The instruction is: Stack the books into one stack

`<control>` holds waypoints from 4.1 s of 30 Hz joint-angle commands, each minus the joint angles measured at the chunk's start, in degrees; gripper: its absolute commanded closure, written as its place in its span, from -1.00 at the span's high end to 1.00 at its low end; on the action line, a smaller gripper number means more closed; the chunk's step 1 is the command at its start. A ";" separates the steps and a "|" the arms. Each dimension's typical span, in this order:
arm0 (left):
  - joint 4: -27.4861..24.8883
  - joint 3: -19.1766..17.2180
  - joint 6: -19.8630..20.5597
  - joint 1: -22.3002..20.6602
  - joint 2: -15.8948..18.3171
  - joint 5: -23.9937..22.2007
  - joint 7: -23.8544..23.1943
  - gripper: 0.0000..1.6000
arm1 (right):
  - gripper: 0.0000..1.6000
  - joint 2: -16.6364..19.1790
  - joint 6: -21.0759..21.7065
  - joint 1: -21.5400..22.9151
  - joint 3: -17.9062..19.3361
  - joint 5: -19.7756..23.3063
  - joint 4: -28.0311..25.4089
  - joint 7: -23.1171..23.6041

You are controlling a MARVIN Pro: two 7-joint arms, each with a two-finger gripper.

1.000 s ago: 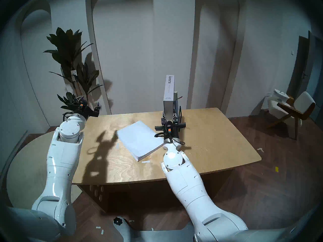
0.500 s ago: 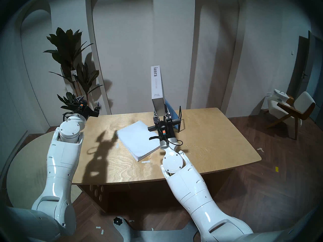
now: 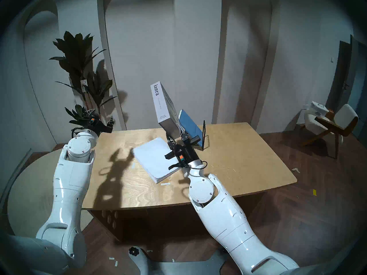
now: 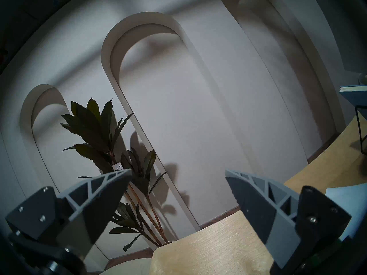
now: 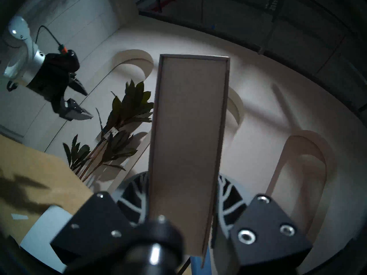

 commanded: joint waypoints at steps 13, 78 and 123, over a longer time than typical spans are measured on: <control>-1.39 0.11 -0.19 -1.14 0.24 -0.33 -0.15 1.00 | -1.00 8.08 14.54 -4.72 -1.67 -13.87 -13.40 4.31; -1.39 0.58 -0.09 -1.06 0.66 -0.86 0.18 1.00 | -1.00 8.19 18.38 3.62 -8.28 -16.86 -2.09 21.91; -1.41 0.90 0.00 -1.01 0.95 -1.22 0.42 1.00 | 1.00 3.00 26.10 12.67 -6.04 -15.22 7.05 30.95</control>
